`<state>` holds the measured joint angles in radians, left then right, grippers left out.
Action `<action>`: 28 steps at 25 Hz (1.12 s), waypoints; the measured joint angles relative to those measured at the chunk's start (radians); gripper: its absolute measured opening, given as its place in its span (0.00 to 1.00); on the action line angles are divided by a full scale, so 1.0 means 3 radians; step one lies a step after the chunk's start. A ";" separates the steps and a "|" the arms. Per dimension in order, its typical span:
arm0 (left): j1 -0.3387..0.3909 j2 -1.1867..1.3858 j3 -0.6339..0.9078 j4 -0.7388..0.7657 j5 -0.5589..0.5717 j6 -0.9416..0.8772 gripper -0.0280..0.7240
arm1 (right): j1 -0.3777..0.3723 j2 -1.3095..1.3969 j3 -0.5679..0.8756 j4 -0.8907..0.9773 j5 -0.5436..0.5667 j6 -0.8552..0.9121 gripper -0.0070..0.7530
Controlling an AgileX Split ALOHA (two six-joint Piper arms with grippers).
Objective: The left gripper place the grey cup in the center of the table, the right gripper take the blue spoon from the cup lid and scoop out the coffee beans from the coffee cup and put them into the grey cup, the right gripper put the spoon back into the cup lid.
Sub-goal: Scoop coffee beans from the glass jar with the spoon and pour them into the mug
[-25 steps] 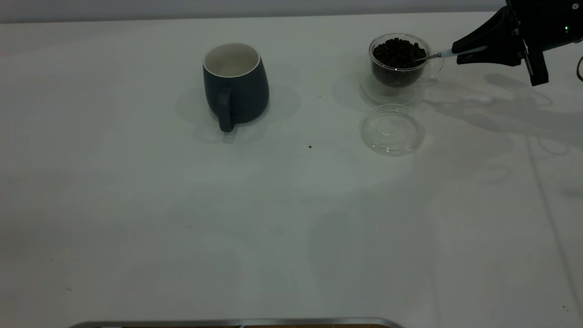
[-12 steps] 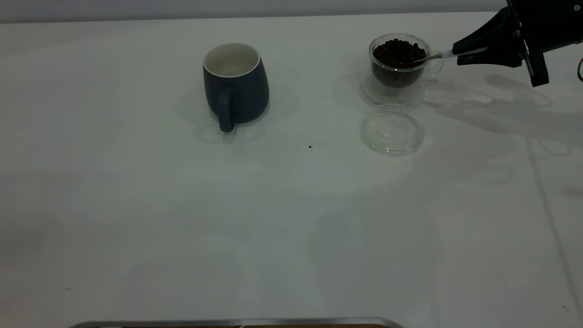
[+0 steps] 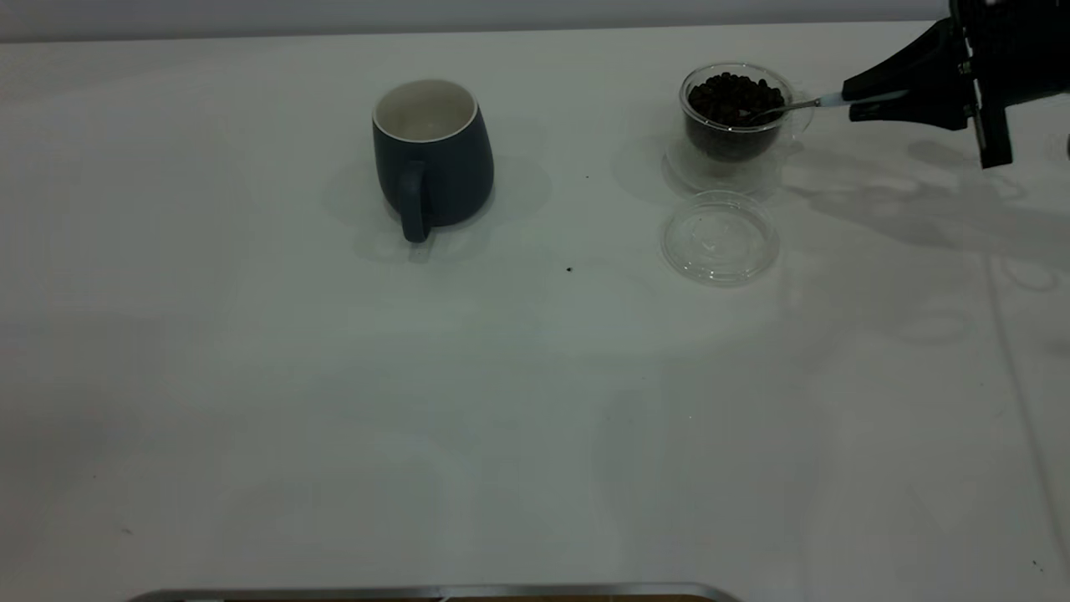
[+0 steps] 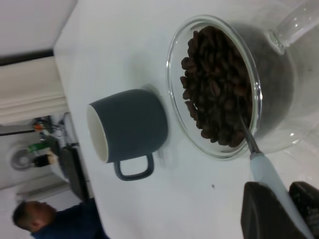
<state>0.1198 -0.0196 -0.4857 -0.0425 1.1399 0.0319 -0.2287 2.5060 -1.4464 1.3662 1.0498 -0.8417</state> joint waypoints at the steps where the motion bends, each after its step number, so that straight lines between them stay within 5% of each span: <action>1: 0.0000 0.0000 0.0000 0.0000 0.0000 0.0000 0.66 | 0.0000 0.0030 0.0000 0.0029 0.0024 0.0000 0.15; 28: 0.0000 0.0000 0.0000 0.0000 0.0000 0.0000 0.66 | -0.0156 0.0075 0.0000 0.0159 0.0304 -0.0125 0.15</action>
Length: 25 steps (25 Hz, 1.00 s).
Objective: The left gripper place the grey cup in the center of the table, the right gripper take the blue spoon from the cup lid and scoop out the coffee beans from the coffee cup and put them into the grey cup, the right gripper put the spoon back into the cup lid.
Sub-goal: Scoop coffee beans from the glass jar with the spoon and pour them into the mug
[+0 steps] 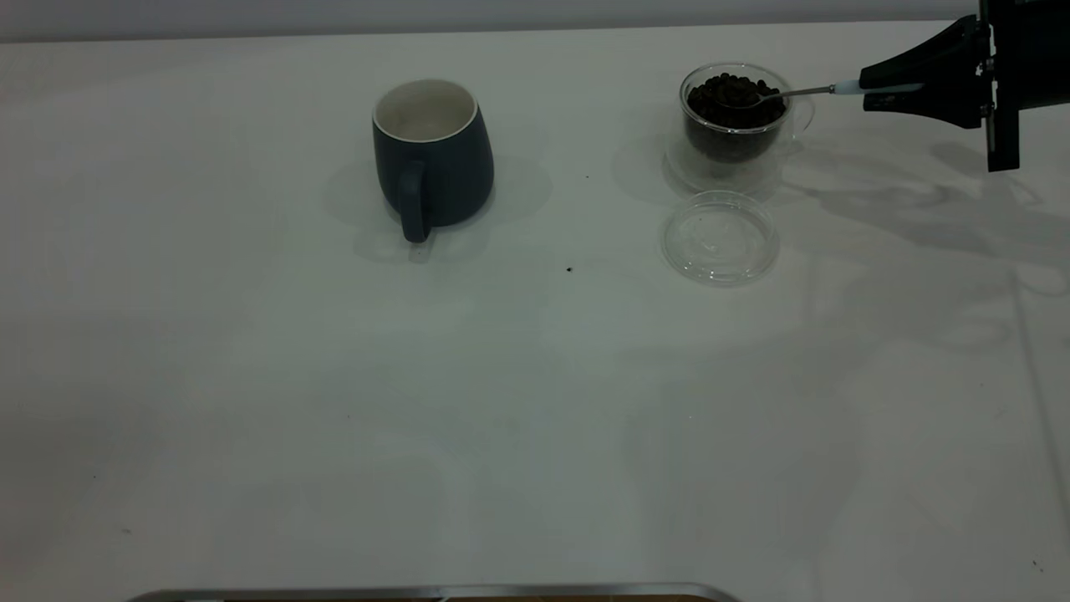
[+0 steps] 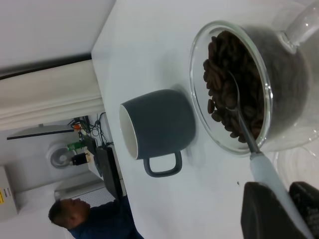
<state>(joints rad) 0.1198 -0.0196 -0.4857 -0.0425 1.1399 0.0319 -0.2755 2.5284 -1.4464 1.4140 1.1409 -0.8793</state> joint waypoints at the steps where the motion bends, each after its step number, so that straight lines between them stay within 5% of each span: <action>1: 0.0000 0.0000 0.0000 0.0000 0.0000 -0.0003 0.66 | 0.0000 0.0000 0.0000 0.0006 0.0000 -0.0009 0.15; 17: 0.0000 0.0000 0.0000 0.0000 0.0000 -0.0003 0.66 | 0.0000 -0.0278 0.0000 0.0056 0.0021 -0.0040 0.15; 25: 0.0000 0.0000 0.0000 0.0000 0.0000 -0.0003 0.66 | 0.0190 -0.0343 0.0000 -0.0024 0.0025 0.0025 0.15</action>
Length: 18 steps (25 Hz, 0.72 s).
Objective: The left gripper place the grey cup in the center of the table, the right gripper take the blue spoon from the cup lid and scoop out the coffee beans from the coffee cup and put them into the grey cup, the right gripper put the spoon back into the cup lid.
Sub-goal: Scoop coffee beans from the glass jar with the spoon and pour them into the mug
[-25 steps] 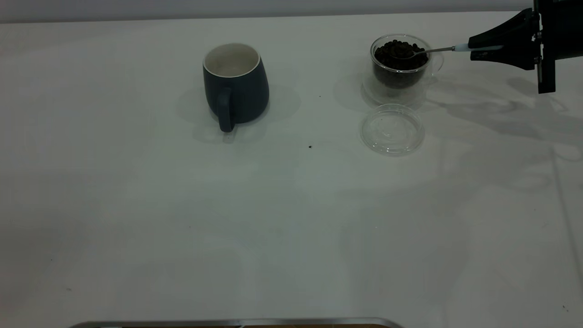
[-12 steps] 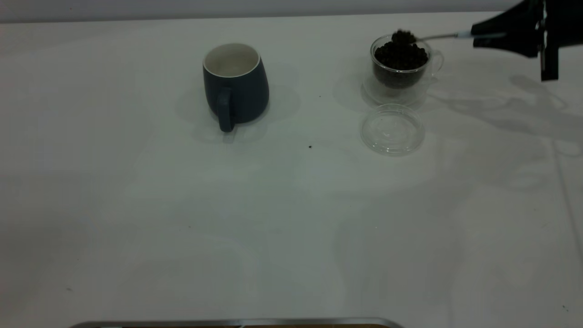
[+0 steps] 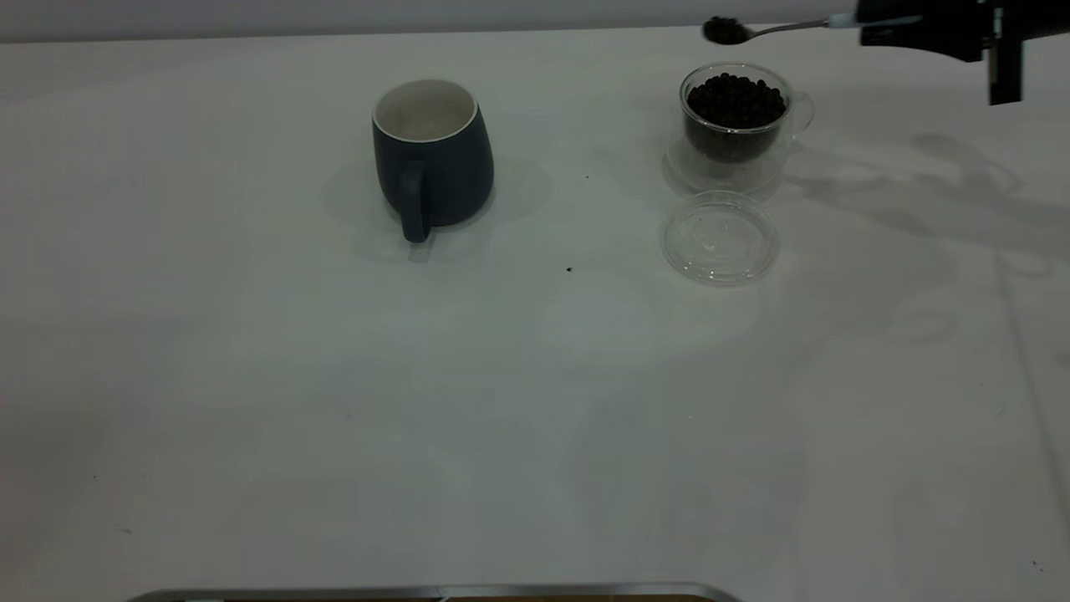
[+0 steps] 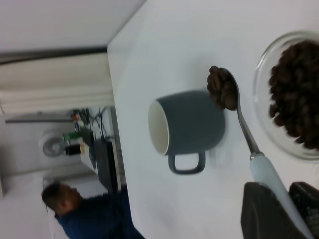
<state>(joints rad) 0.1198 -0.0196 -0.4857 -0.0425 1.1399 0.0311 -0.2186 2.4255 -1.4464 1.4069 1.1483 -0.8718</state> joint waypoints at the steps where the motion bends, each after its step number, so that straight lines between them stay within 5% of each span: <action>1: 0.0000 0.0000 0.0000 0.0000 0.0000 0.0000 0.66 | 0.0052 0.0000 0.0000 0.0000 0.0000 0.0003 0.15; 18: 0.0000 0.0000 0.0000 0.0000 0.0000 0.0000 0.66 | 0.1074 0.0000 0.0000 0.0445 0.0000 0.0021 0.15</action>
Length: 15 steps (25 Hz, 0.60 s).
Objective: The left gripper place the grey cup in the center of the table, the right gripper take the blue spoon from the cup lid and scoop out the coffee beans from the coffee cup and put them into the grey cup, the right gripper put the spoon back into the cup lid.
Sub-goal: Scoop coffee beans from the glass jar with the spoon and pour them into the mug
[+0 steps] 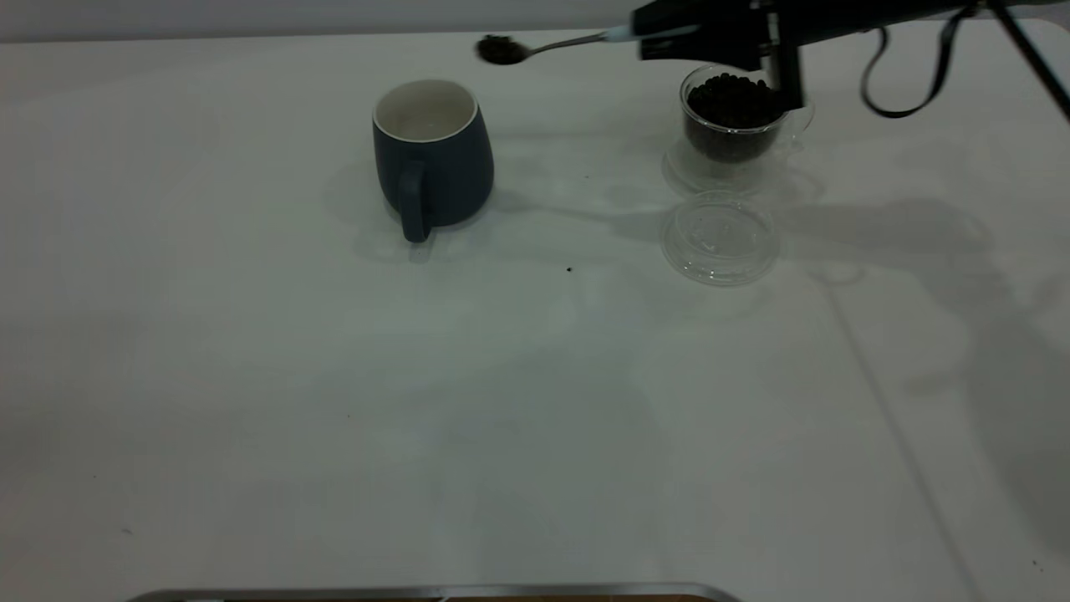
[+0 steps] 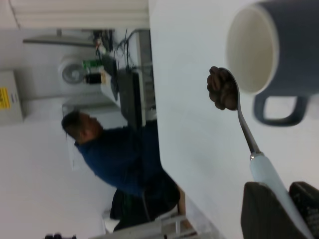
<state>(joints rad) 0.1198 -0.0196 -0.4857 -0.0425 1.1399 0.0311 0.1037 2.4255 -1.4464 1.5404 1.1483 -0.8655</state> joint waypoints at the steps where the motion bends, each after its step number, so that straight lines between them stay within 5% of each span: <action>1: 0.0000 0.0000 0.0000 0.0000 0.0000 0.0000 0.66 | 0.0050 0.0000 0.0000 0.0024 0.0000 -0.0004 0.15; 15: 0.0000 0.0000 0.0000 0.0000 0.0000 0.0000 0.66 | 0.0434 0.0085 0.0000 0.0473 -0.0233 -0.0096 0.15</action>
<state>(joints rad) 0.1198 -0.0196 -0.4857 -0.0425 1.1399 0.0311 0.2340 2.4511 -1.4464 1.6824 1.0784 -0.8943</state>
